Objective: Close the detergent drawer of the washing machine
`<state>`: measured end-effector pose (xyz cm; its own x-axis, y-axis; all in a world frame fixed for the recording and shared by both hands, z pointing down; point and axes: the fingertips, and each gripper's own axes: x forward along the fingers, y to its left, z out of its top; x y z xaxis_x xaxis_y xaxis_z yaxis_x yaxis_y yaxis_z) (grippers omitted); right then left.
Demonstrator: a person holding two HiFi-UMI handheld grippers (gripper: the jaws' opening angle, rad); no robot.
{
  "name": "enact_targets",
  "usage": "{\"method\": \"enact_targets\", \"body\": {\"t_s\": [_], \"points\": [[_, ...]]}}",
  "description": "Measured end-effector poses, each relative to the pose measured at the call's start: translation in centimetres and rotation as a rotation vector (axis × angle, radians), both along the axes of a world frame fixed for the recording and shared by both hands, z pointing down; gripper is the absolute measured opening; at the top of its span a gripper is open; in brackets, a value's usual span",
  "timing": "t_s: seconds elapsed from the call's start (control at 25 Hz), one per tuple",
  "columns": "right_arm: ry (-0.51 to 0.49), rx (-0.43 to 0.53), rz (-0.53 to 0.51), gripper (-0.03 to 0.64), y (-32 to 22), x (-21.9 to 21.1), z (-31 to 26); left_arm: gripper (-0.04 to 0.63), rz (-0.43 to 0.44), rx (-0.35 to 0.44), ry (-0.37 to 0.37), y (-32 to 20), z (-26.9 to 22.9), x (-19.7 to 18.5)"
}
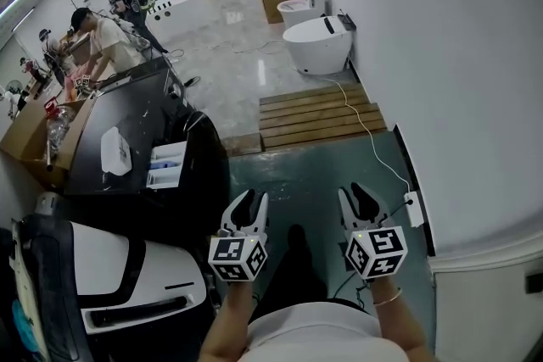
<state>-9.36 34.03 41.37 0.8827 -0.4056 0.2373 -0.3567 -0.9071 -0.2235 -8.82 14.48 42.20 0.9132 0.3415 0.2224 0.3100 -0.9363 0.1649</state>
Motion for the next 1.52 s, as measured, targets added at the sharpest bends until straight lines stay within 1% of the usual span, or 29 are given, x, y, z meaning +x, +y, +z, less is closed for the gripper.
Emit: {"method": "enact_targets", "body": {"t_s": [0.2, 0.36, 0.68, 0.84, 1.04, 1.24, 1.44, 1.52], "points": [[-0.013, -0.022, 0.003, 0.095, -0.8, 4.5, 0.7, 0.11, -0.004, -0.011, -0.011, -1.2, 1.0, 4.8], [-0.013, -0.031, 0.007, 0.095, -2.0, 9.4, 0.9, 0.121, 0.004, -0.004, -0.017, -2.3, 1.5, 9.6], [-0.032, -0.028, -0.003, 0.095, -4.5, 18.2, 0.3, 0.129, 0.001, 0.003, -0.015, -4.6, 0.9, 18.5], [-0.026, -0.061, -0.022, 0.095, -6.4, 21.7, 0.0, 0.129, 0.002, -0.006, -0.007, -5.9, 0.7, 21.9], [-0.014, -0.035, -0.043, 0.095, -8.6, 25.2, -0.6, 0.13, -0.018, -0.011, 0.0, -7.7, 0.5, 24.7], [-0.004, -0.024, -0.064, 0.095, -10.2, 27.7, -1.0, 0.132, -0.056, -0.012, -0.002, -9.5, 0.6, 26.2], [-0.005, -0.007, -0.123, 0.095, -12.6, 29.8, -0.7, 0.133, -0.1, -0.015, -0.002, -10.9, 0.8, 26.9], [-0.006, -0.004, -0.168, 0.095, -14.2, 30.8, -0.6, 0.133, -0.135, -0.018, -0.002, -11.8, 0.9, 27.1]]}}
